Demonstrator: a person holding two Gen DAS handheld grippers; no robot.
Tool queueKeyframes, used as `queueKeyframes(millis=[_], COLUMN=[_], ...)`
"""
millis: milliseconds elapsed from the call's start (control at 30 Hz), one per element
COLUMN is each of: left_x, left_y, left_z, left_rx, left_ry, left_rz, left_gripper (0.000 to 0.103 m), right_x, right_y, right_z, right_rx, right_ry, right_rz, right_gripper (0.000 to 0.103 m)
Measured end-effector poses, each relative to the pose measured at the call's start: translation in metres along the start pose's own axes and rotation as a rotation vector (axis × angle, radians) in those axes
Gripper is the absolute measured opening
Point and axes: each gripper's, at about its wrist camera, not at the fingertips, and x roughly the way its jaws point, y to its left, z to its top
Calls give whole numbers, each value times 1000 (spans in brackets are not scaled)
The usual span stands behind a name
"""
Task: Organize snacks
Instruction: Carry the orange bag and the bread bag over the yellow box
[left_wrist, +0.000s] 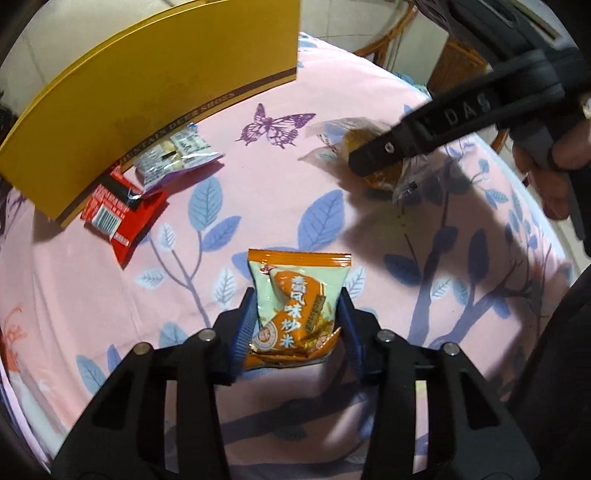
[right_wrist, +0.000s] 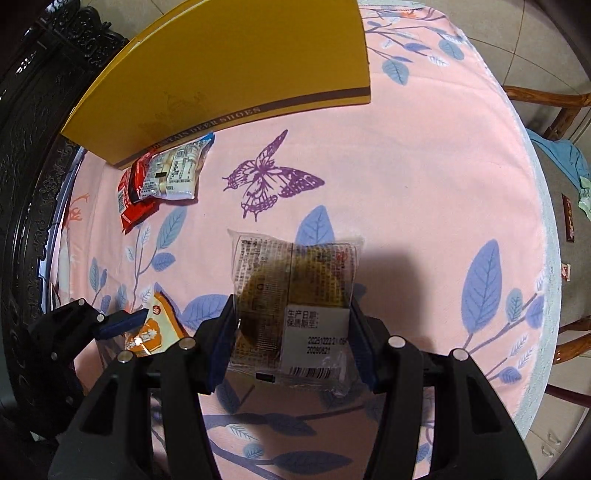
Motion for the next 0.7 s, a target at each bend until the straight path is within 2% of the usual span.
queueKeyframes(millis=[267, 400, 533, 700], left_x=[-35, -44, -67, -99], left_y=[26, 38, 60, 80], left_z=[4, 13, 29, 55], left_rx=[-191, -244, -357, -412], left_ry=[-70, -49, -85, -154], left_rz=[44, 125, 151, 198], left_gripper=[43, 43, 43, 43], right_x=[-7, -21, -51, -88], right_y=[8, 12, 21, 37], right_z=[-2, -1, 6, 26], right_rx=[-28, -41, -62, -100], right_ry=[-22, -48, -109, -214], right_rz=[21, 43, 87, 118], right_gripper=[56, 56, 56, 56])
